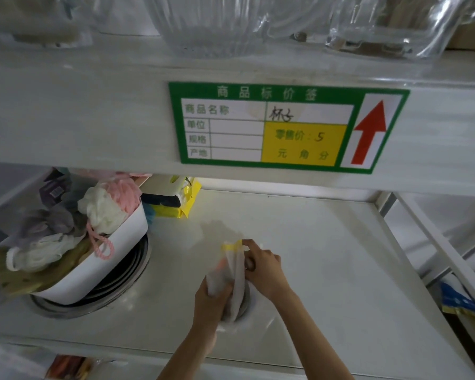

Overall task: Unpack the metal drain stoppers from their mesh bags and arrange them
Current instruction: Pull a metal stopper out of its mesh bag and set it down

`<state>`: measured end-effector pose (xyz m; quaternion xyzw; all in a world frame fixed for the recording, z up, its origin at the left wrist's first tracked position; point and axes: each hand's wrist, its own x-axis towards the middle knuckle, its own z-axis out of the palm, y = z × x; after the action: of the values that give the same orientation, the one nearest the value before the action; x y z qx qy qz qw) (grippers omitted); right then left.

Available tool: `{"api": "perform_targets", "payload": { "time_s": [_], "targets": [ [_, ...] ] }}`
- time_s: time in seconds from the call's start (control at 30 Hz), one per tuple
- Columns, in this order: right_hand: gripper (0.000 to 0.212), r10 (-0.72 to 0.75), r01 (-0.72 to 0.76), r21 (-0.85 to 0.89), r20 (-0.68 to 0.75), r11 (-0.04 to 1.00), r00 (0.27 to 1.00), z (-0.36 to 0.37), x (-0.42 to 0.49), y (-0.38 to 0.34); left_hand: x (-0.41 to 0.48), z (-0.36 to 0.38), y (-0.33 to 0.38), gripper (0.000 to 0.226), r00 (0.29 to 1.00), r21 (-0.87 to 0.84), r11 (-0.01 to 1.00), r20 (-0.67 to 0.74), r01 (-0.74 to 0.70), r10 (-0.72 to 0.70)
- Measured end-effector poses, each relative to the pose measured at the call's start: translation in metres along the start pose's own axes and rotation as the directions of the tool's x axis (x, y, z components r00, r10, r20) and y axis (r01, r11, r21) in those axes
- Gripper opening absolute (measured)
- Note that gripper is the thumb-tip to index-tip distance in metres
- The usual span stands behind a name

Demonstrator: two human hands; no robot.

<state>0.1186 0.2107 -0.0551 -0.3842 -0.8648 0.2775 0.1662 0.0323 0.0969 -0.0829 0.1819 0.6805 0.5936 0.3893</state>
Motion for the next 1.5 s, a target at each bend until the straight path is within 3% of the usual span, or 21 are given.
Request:
{"api": "perform_targets", "payload": {
  "time_s": [0.13, 0.17, 0.23, 0.3, 0.5, 0.63, 0.77, 1.0, 1.13, 1.27, 1.4, 1.5],
  "targets": [
    [0.052, -0.056, -0.012, -0.309, -0.209, 0.951, 0.976, 0.013, 0.000, 0.002, 0.001, 0.002, 0.005, 0.022, 0.998, -0.043, 0.999, 0.055, 0.033, -0.030],
    [0.052, -0.068, -0.039, -0.367, -0.273, 0.929, 0.960, 0.017, 0.001, 0.003, 0.002, 0.003, 0.006, 0.024, 0.998, -0.045, 0.998, 0.055, 0.037, -0.035],
    [0.048, -0.059, -0.073, -0.366, -0.338, 0.928, 0.939, 0.024, 0.003, 0.003, 0.004, 0.004, 0.009, 0.050, 0.997, -0.084, 0.995, 0.059, 0.045, -0.040],
    [0.039, 0.023, -0.106, -0.287, -0.280, 0.952, 0.960, 0.022, 0.007, -0.002, 0.007, 0.003, 0.010, 0.072, 0.999, -0.088, 0.996, 0.034, 0.029, -0.026],
    [0.032, 0.244, -0.282, -0.127, -0.252, 0.951, 0.937, 0.034, 0.044, 0.008, 0.018, -0.008, -0.002, 0.067, 1.000, 0.045, 0.999, -0.019, 0.008, -0.008],
    [0.025, 0.292, -0.323, -0.139, -0.200, 0.936, 0.935, 0.043, 0.076, 0.026, 0.021, -0.020, -0.009, 0.035, 0.994, -0.041, 0.996, -0.071, 0.079, -0.082],
    [0.030, 0.304, -0.338, -0.204, -0.179, 0.919, 0.936, 0.046, 0.087, 0.038, 0.024, -0.025, -0.007, 0.027, 0.990, -0.130, 0.989, -0.110, 0.076, -0.091],
    [0.028, 0.233, -0.281, -0.222, -0.219, 0.934, 0.948, 0.035, 0.066, 0.030, 0.027, -0.021, -0.003, 0.028, 0.988, -0.082, 0.993, -0.121, 0.084, -0.094],
    [0.016, 0.050, -0.091, -0.117, -0.317, 0.989, 0.947, 0.020, 0.000, 0.003, 0.023, -0.017, -0.005, 0.031, 0.984, -0.109, 0.988, -0.124, 0.112, -0.125],
    [0.009, -0.107, 0.116, 0.046, -0.166, 0.992, 0.980, 0.020, -0.059, -0.017, 0.021, -0.011, -0.008, 0.034, 0.984, -0.071, 0.990, -0.123, 0.118, -0.127],
    [0.011, -0.238, 0.226, -0.091, -0.165, 0.970, 0.957, 0.027, -0.070, -0.018, 0.018, -0.010, -0.008, 0.033, 0.983, -0.020, 0.994, -0.143, 0.111, -0.113],
    [0.015, -0.214, 0.205, -0.069, -0.155, 0.976, 0.965, 0.030, -0.071, -0.022, 0.017, -0.007, -0.010, 0.038, 0.986, 0.066, 0.994, -0.152, 0.083, -0.073]
  ]
}}
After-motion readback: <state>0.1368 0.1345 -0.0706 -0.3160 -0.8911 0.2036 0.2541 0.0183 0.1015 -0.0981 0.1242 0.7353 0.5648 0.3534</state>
